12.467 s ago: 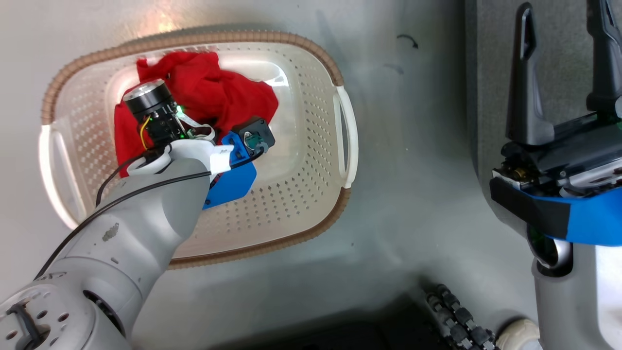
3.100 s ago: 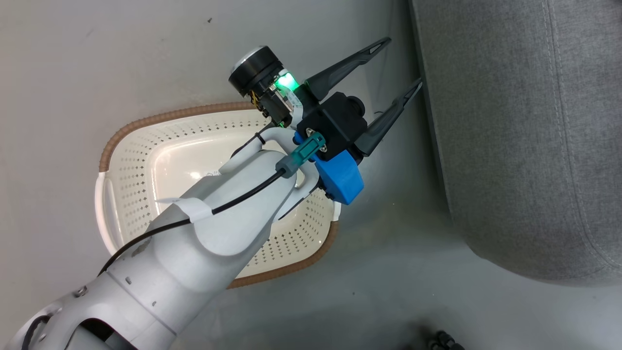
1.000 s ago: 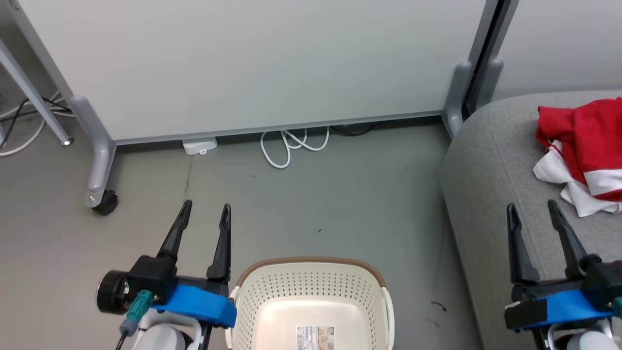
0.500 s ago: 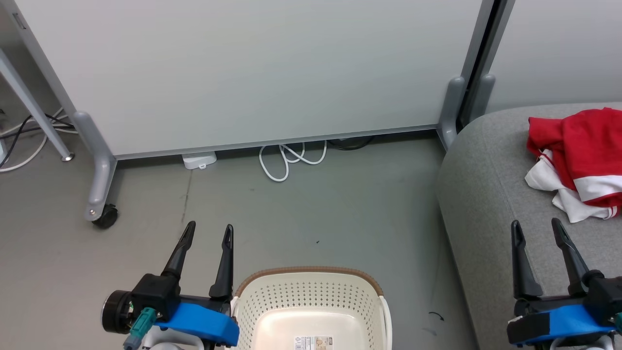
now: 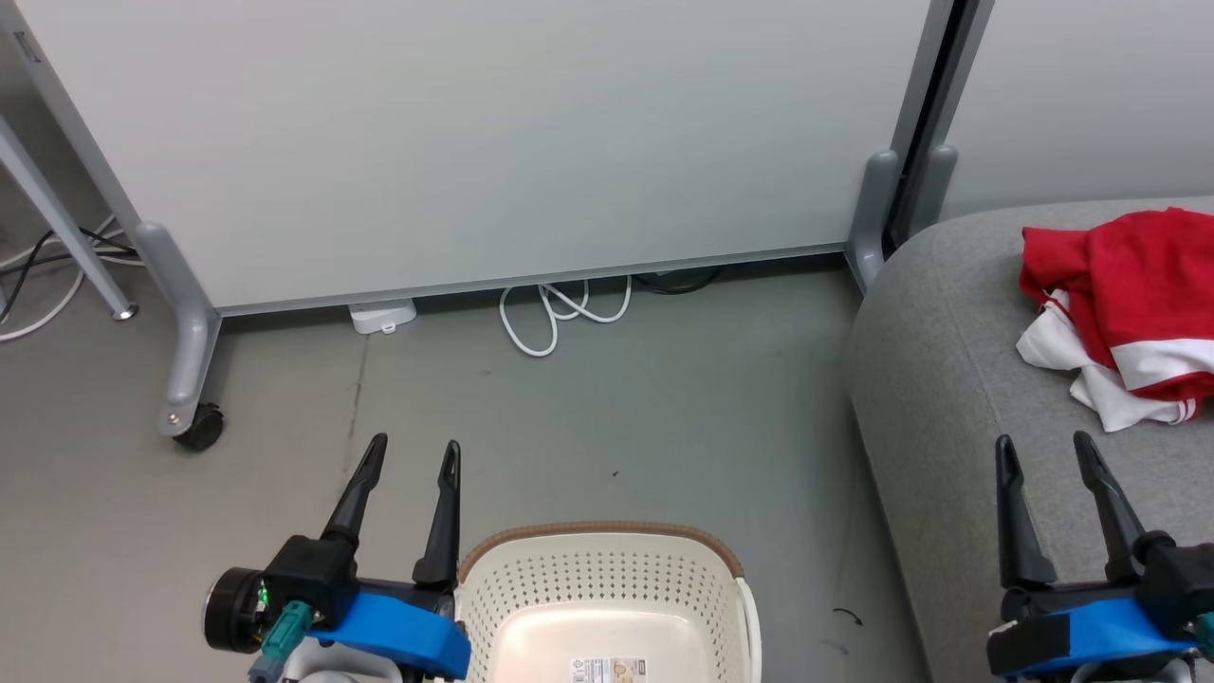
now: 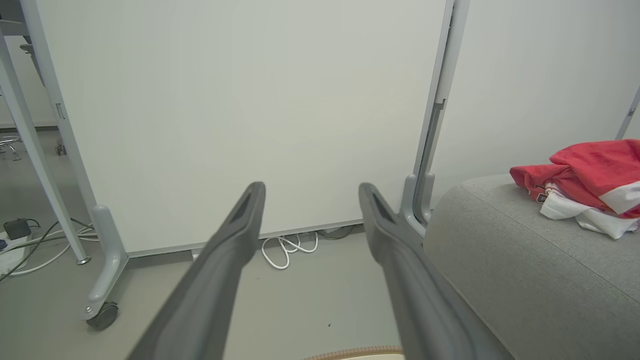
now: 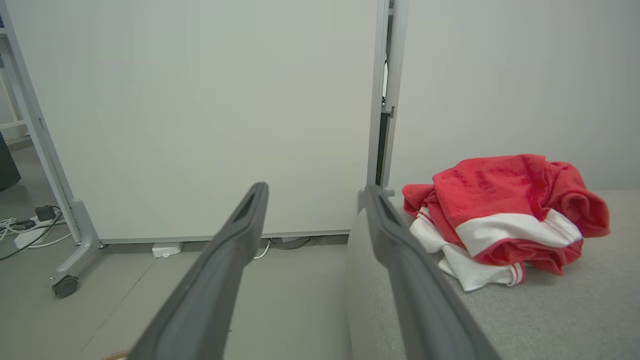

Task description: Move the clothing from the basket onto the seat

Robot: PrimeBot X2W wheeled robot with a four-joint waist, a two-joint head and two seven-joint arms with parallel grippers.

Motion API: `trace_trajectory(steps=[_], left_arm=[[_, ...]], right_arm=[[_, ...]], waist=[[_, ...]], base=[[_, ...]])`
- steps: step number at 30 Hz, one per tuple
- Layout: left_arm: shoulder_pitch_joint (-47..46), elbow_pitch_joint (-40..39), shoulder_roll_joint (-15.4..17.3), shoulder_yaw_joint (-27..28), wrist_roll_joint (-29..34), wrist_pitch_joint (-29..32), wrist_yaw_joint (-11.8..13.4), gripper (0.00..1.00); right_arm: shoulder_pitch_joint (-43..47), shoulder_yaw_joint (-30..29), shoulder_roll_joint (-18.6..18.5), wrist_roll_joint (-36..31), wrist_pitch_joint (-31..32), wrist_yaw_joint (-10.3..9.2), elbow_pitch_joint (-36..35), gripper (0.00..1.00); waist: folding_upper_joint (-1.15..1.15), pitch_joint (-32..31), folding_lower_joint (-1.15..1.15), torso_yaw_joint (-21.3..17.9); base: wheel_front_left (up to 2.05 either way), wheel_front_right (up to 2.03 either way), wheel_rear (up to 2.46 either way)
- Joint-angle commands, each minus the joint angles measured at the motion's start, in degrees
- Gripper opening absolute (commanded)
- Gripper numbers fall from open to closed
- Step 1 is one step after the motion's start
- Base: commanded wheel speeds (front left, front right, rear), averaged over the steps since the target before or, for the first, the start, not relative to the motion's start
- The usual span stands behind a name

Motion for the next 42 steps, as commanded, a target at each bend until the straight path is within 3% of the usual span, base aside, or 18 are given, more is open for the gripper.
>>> trace_trajectory(steps=[1,6,42], left_arm=[[0.0,0.02,-0.02,0.03,0.07,0.0,-0.01,0.0],[1.86,2.15,-0.16,0.09,-0.49,0.42,-0.02,0.0],[0.22,0.14,-0.57,7.38,-35.53,9.41,-0.54,0.0]], right_arm=[[0.0,-0.03,0.01,0.0,0.0,0.0,0.01,0.0],[0.3,-0.04,0.38,0.53,0.42,-0.01,2.62,0.0],[-2.42,0.66,0.28,38.14,9.44,0.0,4.11,0.0]], waist=[[-0.01,0.01,0.0,0.0],[-0.01,0.02,0.0,-0.01],[-0.01,-0.01,0.0,-0.22]], base=[[0.0,0.0,0.0],[0.0,0.0,0.0],[0.0,0.0,0.0]])
